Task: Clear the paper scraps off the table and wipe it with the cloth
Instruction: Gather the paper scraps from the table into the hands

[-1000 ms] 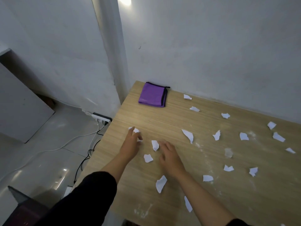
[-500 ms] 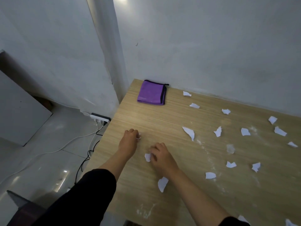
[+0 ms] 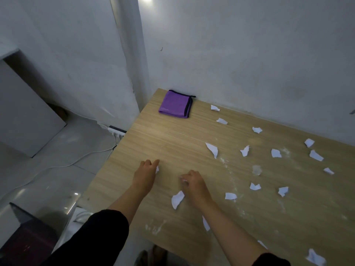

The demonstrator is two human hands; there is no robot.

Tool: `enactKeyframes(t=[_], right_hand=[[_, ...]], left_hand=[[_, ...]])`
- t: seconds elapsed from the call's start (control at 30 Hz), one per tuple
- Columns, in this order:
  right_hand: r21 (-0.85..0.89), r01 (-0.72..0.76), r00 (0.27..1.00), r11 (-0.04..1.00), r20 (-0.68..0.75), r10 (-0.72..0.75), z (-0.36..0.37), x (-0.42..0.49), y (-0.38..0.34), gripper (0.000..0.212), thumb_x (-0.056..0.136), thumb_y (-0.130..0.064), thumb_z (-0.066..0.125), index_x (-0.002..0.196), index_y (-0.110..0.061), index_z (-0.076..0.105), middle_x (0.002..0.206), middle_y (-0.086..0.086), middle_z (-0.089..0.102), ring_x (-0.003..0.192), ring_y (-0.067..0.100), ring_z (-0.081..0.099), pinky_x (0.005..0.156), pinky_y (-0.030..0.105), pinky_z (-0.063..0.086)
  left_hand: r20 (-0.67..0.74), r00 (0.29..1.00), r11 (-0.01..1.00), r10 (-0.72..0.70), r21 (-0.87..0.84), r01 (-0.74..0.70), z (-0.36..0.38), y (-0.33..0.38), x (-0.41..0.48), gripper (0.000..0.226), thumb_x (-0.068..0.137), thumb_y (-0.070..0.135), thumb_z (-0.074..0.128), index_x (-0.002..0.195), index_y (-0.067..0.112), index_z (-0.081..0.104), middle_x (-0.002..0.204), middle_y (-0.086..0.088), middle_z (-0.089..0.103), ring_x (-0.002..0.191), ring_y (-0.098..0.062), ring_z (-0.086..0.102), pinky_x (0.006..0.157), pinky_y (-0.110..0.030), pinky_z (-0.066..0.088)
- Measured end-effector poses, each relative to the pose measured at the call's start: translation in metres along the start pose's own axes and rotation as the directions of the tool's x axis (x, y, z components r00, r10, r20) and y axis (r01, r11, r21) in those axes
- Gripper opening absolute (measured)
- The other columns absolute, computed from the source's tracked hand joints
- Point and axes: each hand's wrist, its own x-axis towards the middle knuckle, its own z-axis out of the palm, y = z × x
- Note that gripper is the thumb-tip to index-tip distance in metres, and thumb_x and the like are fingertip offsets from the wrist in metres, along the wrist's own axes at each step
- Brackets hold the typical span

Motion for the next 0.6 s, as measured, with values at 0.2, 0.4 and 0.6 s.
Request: enactKeyframes(t=[0.2, 0.4, 0.6], right_hand=[[0.121, -0.254, 0.942, 0.96, -0.194, 0.274, -0.055, -0.051, 0.057, 0.028, 0.088, 0.003, 0.044, 0.105, -0.006, 0.065, 0.098, 0.001, 0.046, 0.082, 0.005, 0.04, 0.084, 0.016, 0.034], [-0.11, -0.201, 0.978, 0.973, -0.07, 0.194, -0.068, -0.086, 0.092, 0.033, 0.092, -0.011, 0.046, 0.122, -0.011, 0.057, 0.132, 0.004, 0.05, 0.117, 0.024, 0.039, 0.1, 0.028, 0.03], [-0.164, -0.181, 0.982, 0.97, -0.081, 0.17, -0.059, -0.101, 0.09, 0.02, 0.073, 0.005, 0.067, 0.083, -0.012, 0.068, 0.089, 0.003, 0.061, 0.083, 0.025, 0.054, 0.064, 0.034, 0.05]], left_hand=[[-0.122, 0.991, 0.968, -0.061, -0.249, 0.029, 0.017, 0.011, -0.035, 0.026, 0.083, -0.007, 0.055, 0.106, 0.0, 0.063, 0.105, -0.022, 0.052, 0.095, -0.039, 0.051, 0.077, -0.047, 0.048], [-0.165, 0.968, 0.886, -0.188, -0.453, 0.095, 0.026, 0.023, -0.056, 0.008, 0.085, -0.003, 0.053, 0.086, -0.003, 0.061, 0.094, -0.019, 0.059, 0.085, -0.035, 0.055, 0.068, -0.037, 0.041], [-0.229, 0.971, 0.838, -0.067, -0.542, -0.07, 0.021, 0.054, -0.08, 0.004, 0.083, 0.006, 0.064, 0.081, 0.006, 0.061, 0.091, -0.008, 0.06, 0.071, -0.022, 0.06, 0.063, -0.03, 0.047]])
